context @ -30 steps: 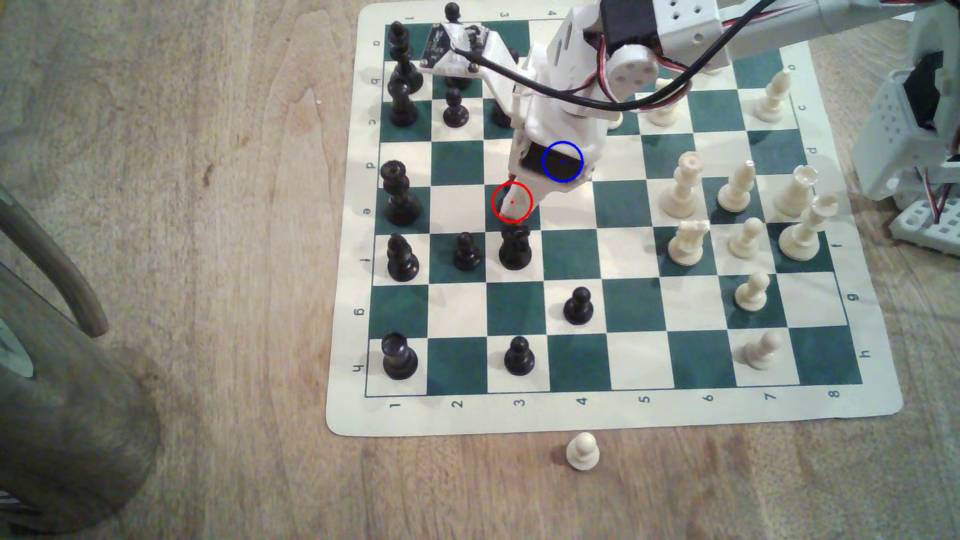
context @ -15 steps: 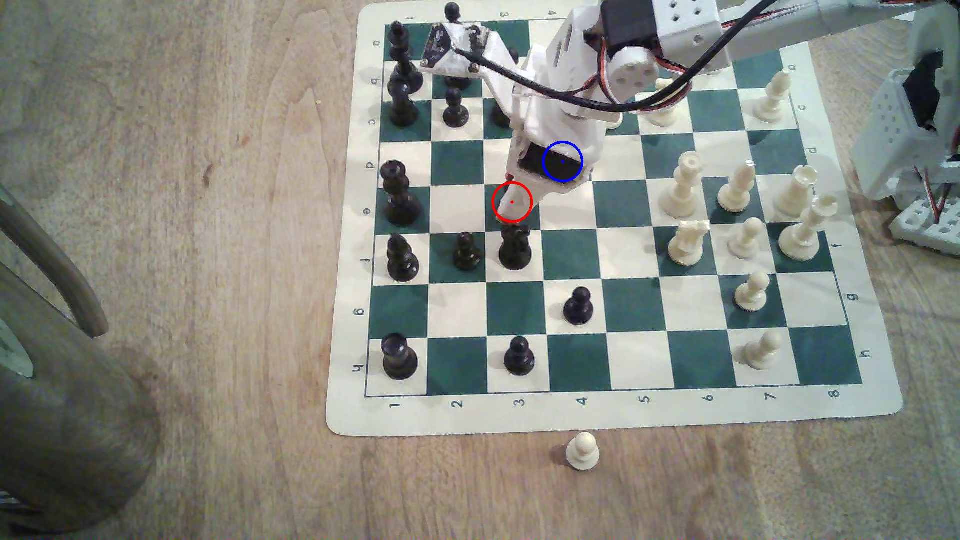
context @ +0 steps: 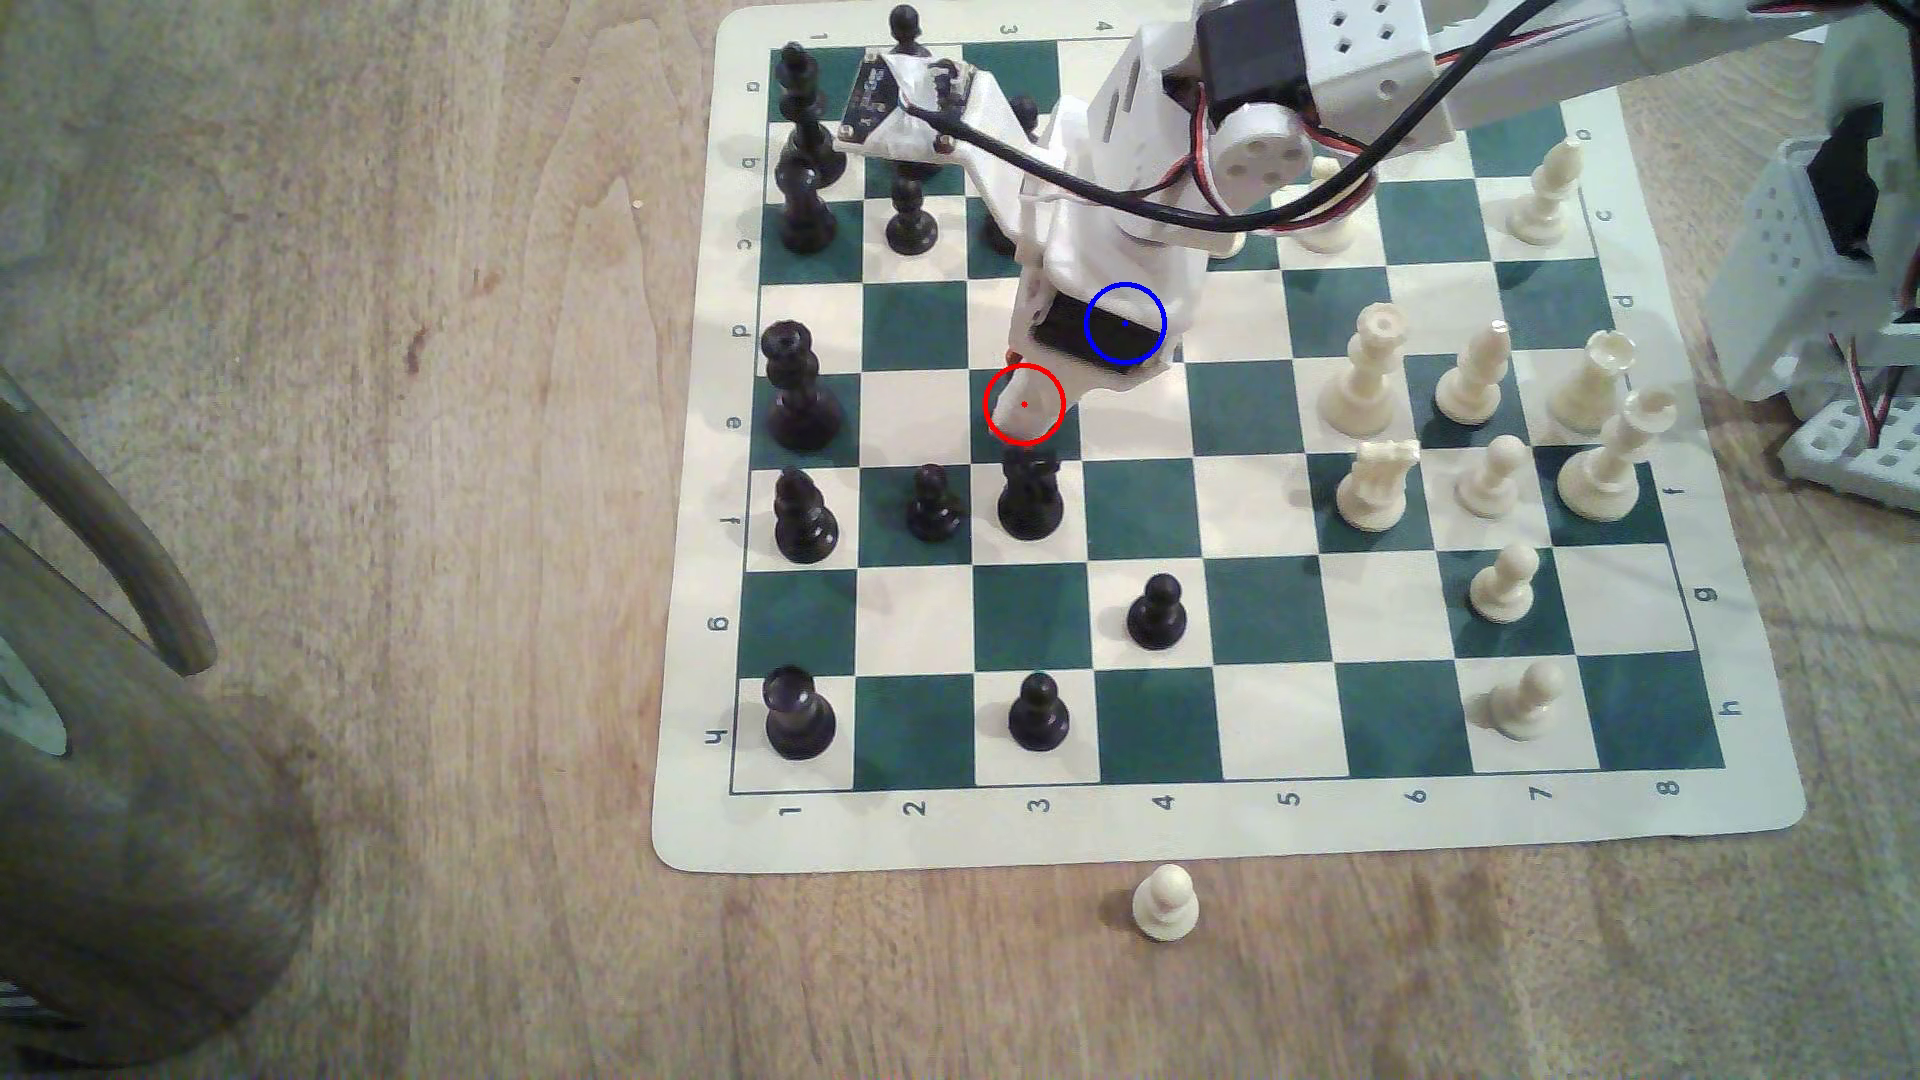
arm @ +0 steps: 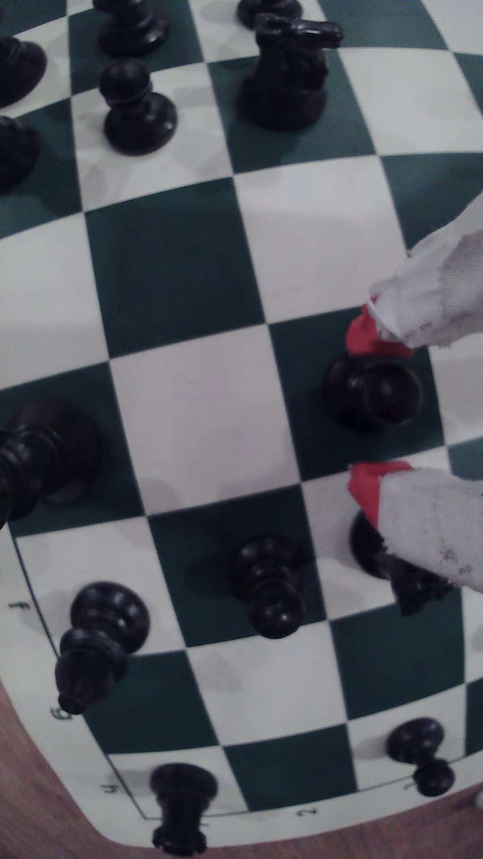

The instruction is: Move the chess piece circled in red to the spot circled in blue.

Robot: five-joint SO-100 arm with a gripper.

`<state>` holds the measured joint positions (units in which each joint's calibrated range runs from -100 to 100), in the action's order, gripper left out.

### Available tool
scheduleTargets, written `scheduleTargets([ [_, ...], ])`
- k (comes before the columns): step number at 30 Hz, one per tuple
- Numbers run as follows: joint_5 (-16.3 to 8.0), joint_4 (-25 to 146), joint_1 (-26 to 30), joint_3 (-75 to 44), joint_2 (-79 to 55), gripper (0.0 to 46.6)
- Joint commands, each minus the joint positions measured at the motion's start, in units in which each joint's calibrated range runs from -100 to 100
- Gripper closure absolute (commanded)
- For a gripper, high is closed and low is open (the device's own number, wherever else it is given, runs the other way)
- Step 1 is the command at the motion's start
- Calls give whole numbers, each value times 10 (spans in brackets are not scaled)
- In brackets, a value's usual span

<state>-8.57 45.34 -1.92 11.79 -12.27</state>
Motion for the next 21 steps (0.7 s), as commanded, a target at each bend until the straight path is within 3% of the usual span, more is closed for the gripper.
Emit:
scheduleTargets([
  [1, 0, -5, -2, -6, 12, 440],
  [3, 1, -4, -2, -6, 12, 464],
  [11, 0, -3, 0, -6, 17, 464],
  [21, -7, 51, -22, -5, 156, 464],
])
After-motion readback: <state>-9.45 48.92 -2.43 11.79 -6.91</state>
